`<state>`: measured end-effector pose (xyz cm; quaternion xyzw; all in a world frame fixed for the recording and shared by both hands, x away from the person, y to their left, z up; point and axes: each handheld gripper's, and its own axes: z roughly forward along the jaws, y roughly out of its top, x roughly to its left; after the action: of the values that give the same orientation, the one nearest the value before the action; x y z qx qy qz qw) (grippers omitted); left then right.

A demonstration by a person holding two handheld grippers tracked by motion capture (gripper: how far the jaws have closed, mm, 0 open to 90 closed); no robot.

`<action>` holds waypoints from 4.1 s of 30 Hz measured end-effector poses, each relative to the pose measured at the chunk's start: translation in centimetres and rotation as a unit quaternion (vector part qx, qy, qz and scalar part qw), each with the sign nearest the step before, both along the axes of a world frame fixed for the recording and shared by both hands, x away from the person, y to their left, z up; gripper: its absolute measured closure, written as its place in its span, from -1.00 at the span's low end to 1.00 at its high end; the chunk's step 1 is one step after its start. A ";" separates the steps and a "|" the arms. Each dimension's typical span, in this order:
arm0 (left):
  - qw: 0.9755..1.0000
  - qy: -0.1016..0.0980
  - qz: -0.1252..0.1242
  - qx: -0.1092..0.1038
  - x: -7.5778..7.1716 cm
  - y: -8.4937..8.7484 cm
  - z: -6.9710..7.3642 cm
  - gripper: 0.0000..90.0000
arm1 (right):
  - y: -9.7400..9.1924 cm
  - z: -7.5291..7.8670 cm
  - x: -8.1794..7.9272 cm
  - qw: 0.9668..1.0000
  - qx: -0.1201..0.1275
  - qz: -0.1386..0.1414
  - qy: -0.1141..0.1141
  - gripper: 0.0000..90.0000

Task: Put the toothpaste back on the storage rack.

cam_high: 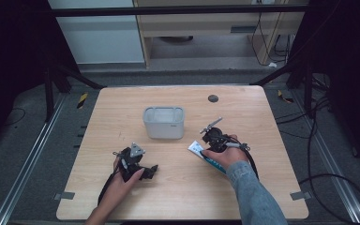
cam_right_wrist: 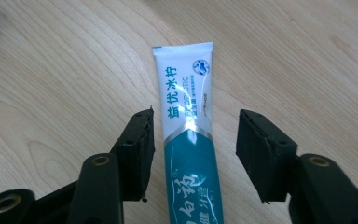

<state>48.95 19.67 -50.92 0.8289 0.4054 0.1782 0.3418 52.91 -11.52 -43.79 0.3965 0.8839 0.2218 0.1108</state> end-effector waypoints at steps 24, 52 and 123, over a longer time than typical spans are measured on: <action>1.000 0.000 -0.004 0.000 0.0 0.0 0.0 -1.00 | 1.4 -3.1 1.5 0.998 -0.029 0.004 0.052 -0.04; 1.000 0.000 -0.004 0.000 0.0 0.0 0.0 -1.00 | 1.8 -3.3 2.1 0.997 -0.043 0.014 0.056 0.24; 1.000 0.000 -0.012 -0.001 0.0 -0.1 0.0 -1.00 | -3.7 6.9 0.2 0.990 0.090 -0.066 -0.081 0.79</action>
<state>48.93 19.55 -50.92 0.8333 0.3956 0.1736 0.3448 53.07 -15.18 -36.91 0.4429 0.8205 0.3241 0.1600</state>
